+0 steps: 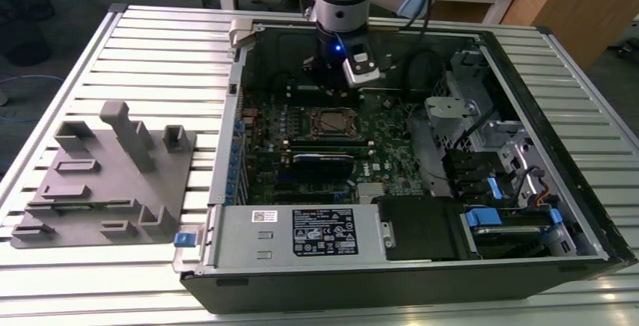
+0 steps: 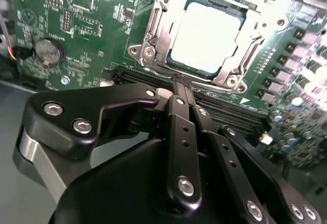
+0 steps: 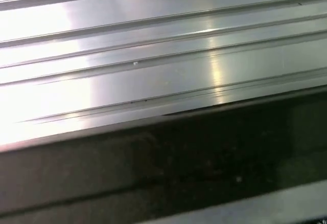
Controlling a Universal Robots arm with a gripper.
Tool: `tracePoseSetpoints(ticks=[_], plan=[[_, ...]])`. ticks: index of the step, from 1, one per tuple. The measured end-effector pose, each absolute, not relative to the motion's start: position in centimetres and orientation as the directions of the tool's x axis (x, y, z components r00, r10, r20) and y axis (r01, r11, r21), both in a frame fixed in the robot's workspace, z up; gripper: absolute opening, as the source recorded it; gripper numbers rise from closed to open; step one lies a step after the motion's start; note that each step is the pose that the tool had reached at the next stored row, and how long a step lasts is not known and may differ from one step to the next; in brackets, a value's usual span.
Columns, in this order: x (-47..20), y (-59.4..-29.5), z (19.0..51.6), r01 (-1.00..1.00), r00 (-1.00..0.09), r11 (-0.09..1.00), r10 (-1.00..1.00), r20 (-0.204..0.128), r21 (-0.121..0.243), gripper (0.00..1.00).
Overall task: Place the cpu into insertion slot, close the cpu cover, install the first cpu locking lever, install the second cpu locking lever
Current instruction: 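Install the first cpu locking lever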
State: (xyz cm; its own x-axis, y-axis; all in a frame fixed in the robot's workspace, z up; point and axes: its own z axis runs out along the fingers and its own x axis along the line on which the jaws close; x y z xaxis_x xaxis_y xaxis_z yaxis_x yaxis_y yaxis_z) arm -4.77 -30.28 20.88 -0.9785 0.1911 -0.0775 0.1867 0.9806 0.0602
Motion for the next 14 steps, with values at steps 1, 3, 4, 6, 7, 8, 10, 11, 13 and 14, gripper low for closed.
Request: tracePoseSetpoints(ticks=[1, 3, 4, 6, 7, 8, 10, 11, 13, 14], plan=[[-4.78, -30.28, 20.87, 0.172, -0.981, 0.983, 0.176, -0.075, 0.058, 0.10], [-4.78, -30.28, 20.85, 0.144, -0.987, 0.988, 0.148, -0.070, 0.052, 0.10], [-4.78, -30.28, 20.84, 0.131, -0.989, 0.990, 0.134, -0.066, 0.048, 0.10], [-4.78, -30.28, 20.81, 0.107, -0.992, 0.994, 0.109, -0.057, 0.037, 0.10], [-4.78, -30.27, 20.80, 0.099, -0.994, 0.995, 0.100, -0.051, 0.027, 0.10], [-4.78, -30.27, 20.80, 0.092, -0.995, 0.996, 0.093, -0.046, 0.014, 0.10], [-4.78, -30.28, 20.80, 0.084, -0.996, 0.996, 0.083, -0.039, -0.019, 0.10], [-4.78, -30.28, 20.81, 0.081, -0.996, 0.996, 0.079, -0.036, -0.038, 0.10], [-4.77, -30.31, 20.80, 0.078, -0.997, 0.994, 0.076, -0.034, -0.071, 0.10], [-4.78, -30.35, 20.80, 0.077, -0.997, 0.994, 0.074, -0.034, -0.083, 0.10]])
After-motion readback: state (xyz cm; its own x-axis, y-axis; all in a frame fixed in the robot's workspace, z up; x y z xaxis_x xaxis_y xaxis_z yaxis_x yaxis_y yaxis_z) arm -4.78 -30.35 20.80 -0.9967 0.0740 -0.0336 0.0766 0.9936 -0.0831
